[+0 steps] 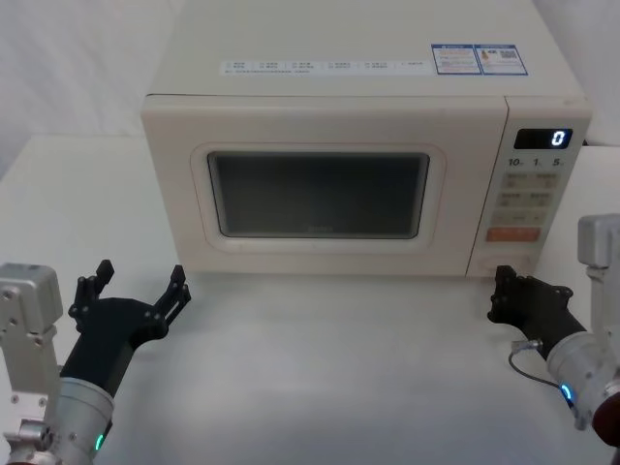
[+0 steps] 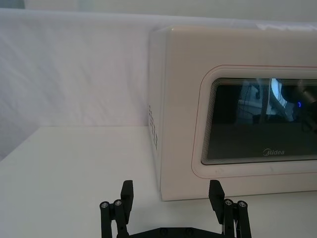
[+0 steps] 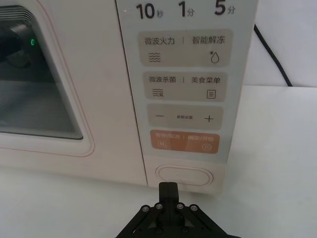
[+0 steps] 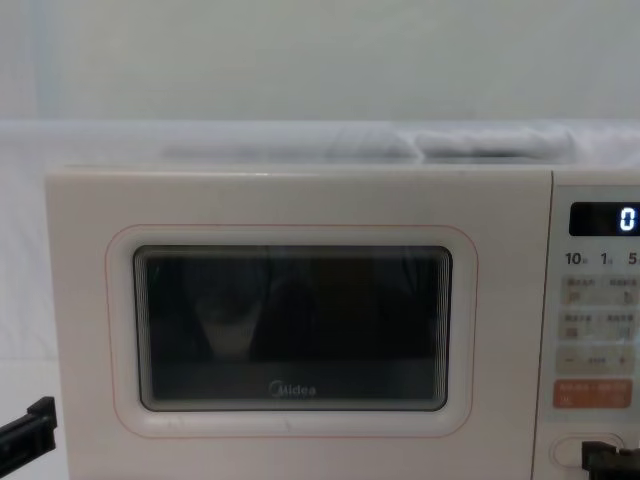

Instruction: Press the button to open the microwave door with one hand; close the microwave door with the other hand.

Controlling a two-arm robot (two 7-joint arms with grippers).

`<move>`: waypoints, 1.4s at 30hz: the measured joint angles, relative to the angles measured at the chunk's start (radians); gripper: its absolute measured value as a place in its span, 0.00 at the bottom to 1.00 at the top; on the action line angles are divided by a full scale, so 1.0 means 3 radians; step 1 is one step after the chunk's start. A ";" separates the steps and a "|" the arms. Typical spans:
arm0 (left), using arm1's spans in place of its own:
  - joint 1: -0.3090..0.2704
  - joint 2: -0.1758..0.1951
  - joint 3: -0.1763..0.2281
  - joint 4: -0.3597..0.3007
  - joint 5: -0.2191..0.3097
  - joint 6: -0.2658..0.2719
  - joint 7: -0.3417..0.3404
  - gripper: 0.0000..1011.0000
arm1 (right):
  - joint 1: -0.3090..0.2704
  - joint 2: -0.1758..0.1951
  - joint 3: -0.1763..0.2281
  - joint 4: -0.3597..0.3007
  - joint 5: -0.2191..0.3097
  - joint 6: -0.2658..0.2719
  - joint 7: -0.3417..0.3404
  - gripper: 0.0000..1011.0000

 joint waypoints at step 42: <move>0.0000 0.0000 0.0000 0.0000 0.0000 0.0000 0.0000 0.99 | 0.0225 -0.0169 0.0065 0.0382 -0.0119 -0.0186 -0.0048 0.00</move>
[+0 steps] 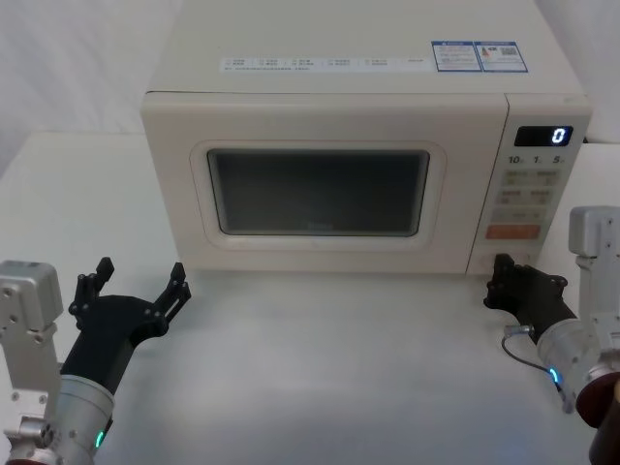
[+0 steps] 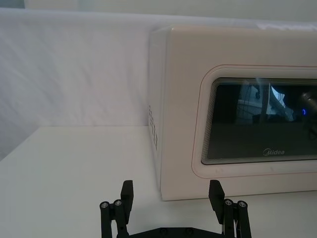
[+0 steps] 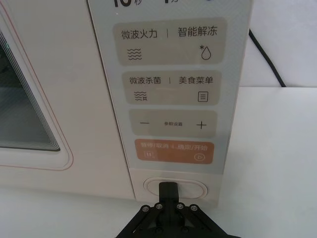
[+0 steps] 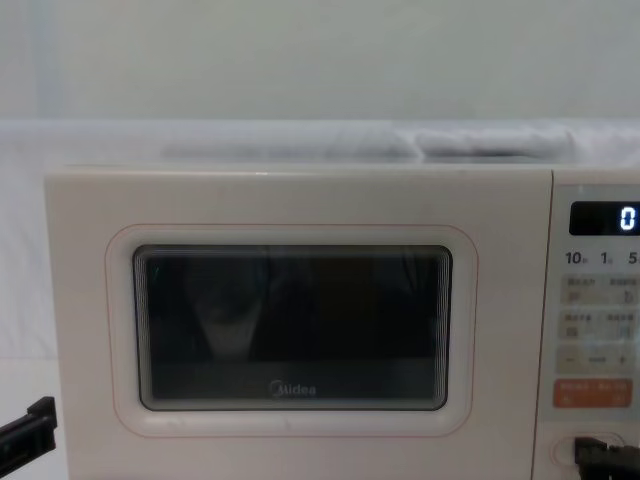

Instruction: Press the button to open the microwave door with one hand; close the microwave door with the other hand.

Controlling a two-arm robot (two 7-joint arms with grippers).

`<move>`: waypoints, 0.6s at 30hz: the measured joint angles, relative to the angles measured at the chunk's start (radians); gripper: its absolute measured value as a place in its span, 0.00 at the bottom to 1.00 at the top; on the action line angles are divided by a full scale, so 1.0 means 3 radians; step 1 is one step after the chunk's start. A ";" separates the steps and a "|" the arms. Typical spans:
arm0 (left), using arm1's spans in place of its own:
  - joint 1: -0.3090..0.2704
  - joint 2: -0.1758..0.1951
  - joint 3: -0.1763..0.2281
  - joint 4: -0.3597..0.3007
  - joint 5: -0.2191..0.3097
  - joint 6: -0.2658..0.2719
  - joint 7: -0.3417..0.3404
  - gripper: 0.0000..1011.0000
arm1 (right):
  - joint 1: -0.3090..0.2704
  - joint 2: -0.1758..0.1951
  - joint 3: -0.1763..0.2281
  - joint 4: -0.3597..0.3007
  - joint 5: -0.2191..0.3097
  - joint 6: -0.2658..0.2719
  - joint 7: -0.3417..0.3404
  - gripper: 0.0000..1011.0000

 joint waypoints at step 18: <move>0.0000 0.0000 0.0000 0.0000 0.0000 0.0000 0.0000 0.99 | 0.0033 -0.0024 0.0003 0.0054 -0.0071 0.0010 -0.0016 0.00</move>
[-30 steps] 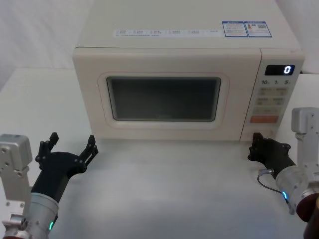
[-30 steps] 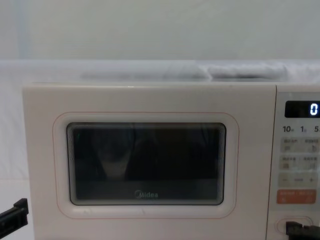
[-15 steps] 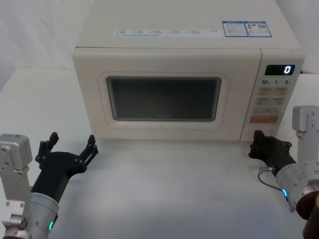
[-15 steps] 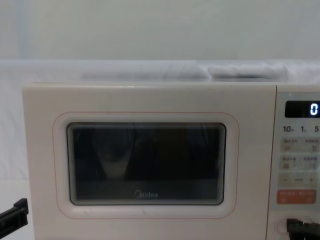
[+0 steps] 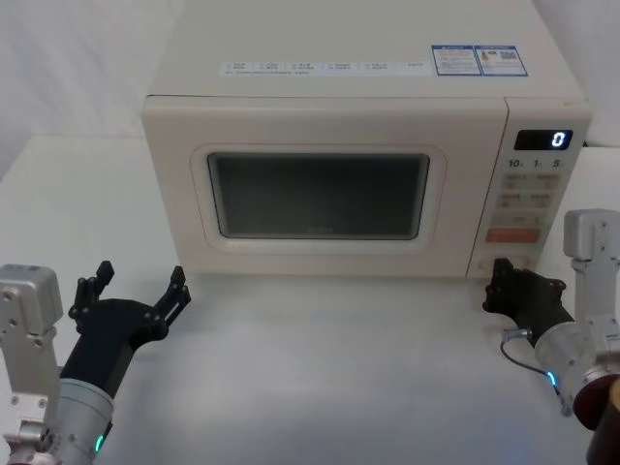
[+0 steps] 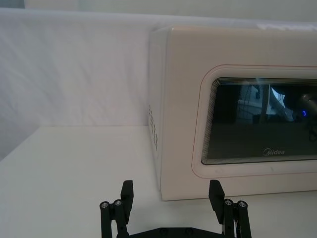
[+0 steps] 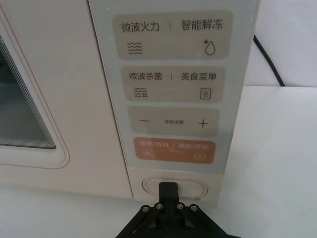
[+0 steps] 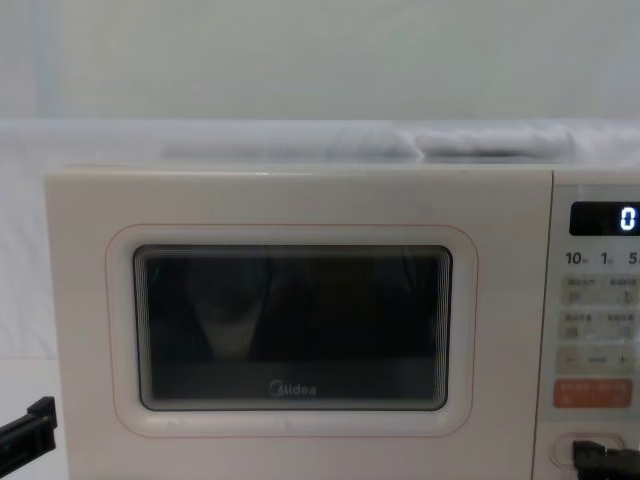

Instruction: Press the button to open the microwave door with one hand; close the microwave door with the other hand.

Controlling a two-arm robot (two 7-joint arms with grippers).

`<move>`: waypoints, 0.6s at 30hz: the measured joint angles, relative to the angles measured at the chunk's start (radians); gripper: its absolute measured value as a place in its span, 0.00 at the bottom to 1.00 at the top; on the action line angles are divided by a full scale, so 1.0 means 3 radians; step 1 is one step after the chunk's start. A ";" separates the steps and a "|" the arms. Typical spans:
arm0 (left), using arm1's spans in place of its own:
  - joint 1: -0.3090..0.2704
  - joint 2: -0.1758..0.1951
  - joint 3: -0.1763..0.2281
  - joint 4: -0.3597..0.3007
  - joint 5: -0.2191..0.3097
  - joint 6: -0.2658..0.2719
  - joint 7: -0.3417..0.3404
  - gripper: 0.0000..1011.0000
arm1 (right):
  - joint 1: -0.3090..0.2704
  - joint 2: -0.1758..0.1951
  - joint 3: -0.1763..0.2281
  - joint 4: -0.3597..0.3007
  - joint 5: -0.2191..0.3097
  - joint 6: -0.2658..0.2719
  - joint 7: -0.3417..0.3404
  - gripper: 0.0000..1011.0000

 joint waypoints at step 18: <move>0.0000 0.0000 0.0000 0.0000 0.0000 0.0000 0.0000 0.99 | 0.0102 -0.0051 0.0027 0.0123 -0.0034 -0.0050 -0.0006 0.00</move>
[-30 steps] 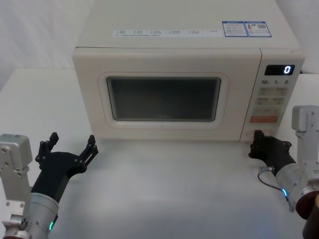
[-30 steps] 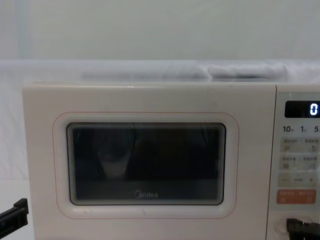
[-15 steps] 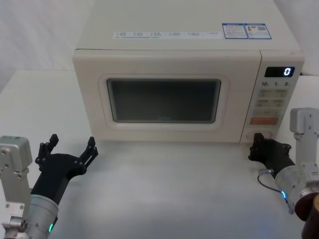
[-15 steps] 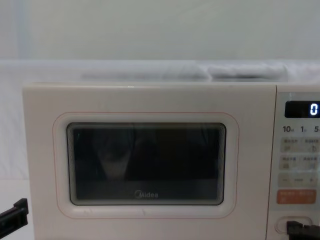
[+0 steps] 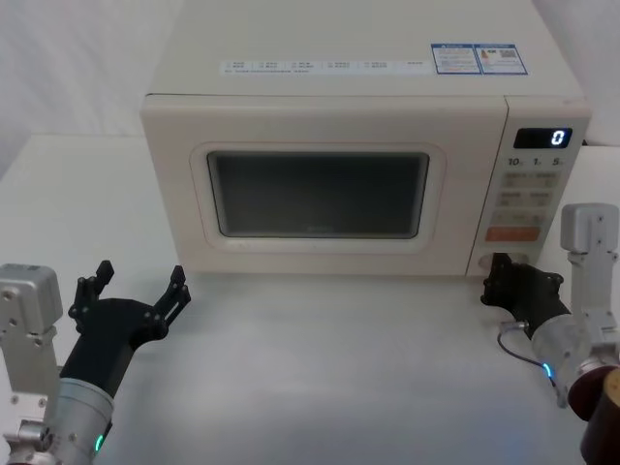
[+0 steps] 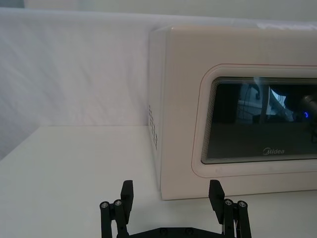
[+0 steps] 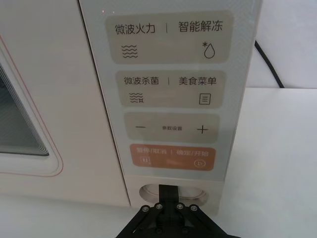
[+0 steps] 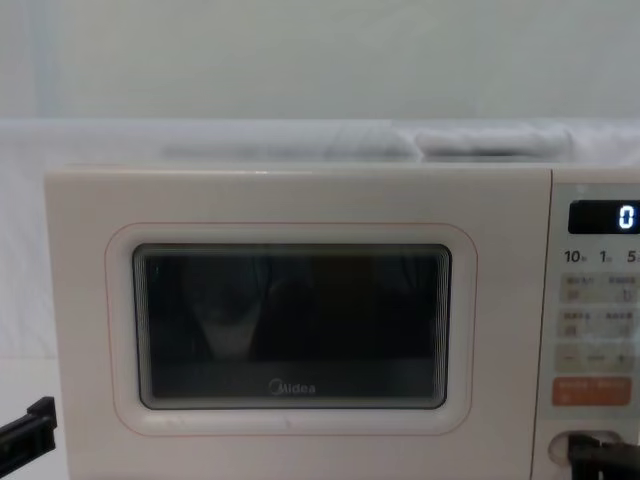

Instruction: Press the button to open the microwave door with one hand; close the microwave door with the other hand.

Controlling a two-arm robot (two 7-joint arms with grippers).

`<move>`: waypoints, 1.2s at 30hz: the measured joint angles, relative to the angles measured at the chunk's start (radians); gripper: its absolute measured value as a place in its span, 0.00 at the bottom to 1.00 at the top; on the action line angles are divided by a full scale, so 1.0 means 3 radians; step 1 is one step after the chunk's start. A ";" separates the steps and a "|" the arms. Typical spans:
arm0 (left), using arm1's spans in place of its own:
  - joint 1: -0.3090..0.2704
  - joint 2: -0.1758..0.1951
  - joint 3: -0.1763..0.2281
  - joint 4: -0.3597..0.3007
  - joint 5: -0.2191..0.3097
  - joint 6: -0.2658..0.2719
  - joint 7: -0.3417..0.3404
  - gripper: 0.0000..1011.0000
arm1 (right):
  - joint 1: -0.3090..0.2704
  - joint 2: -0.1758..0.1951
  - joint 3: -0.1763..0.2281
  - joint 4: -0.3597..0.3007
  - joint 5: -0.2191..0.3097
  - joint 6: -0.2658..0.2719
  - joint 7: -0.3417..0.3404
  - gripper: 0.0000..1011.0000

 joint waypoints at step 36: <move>0.0000 0.0000 0.0000 0.0000 0.0000 0.0000 0.0000 0.99 | 0.0065 -0.0043 0.0019 0.0138 0.0001 -0.0085 0.0004 0.00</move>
